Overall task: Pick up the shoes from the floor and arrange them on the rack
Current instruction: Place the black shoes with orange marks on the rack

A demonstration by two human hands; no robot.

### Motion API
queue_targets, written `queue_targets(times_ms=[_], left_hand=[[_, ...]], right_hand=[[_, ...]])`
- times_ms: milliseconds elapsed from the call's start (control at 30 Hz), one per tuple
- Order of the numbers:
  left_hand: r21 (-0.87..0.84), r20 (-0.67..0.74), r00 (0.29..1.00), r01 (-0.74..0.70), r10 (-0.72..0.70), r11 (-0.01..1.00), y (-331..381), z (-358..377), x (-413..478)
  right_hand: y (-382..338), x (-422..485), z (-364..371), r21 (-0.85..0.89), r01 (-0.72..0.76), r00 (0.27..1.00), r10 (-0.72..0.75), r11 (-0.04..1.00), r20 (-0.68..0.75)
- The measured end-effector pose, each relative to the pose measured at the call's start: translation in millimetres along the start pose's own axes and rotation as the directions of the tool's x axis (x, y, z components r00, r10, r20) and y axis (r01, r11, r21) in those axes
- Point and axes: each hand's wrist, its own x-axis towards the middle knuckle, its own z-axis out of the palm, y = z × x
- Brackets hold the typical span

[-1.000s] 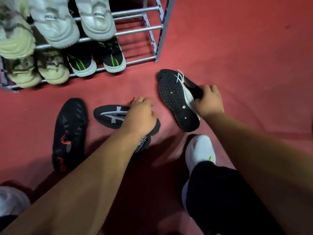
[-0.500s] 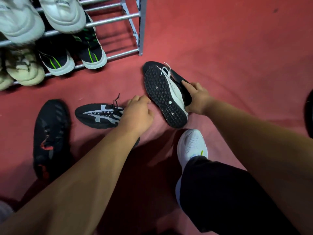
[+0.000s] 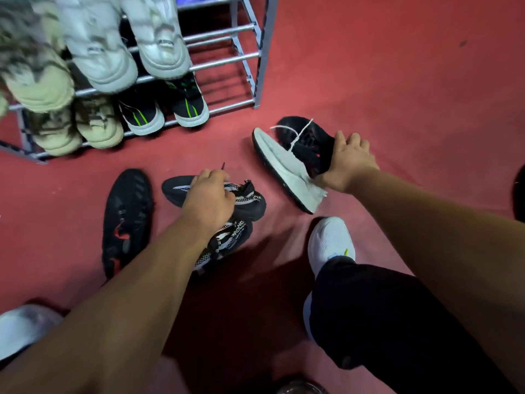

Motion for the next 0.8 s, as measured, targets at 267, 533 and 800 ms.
queue_targets(times_ms=[267, 533, 800], left_hand=[[0.083, -0.152, 0.960, 0.249, -0.235, 0.965, -58.5, -63.5, -63.9], [0.086, -0.137, 0.793, 0.607, -0.594, 0.790, -129.4, -58.8, -133.4], [0.075, -0.055, 0.793, 0.609, -0.606, 0.790, -170.3, -32.9, -120.6]], right_hand=[[-35.8, -82.2, -42.6, 0.178, -0.125, 0.970, 0.158, 0.976, -0.187], [-148.0, -164.8, -12.5, 0.359, -0.057, 0.998, 0.050, 0.931, 0.029], [-219.0, -187.5, 55.8, 0.266, 0.202, 0.978, -0.207, 0.943, -0.008]])
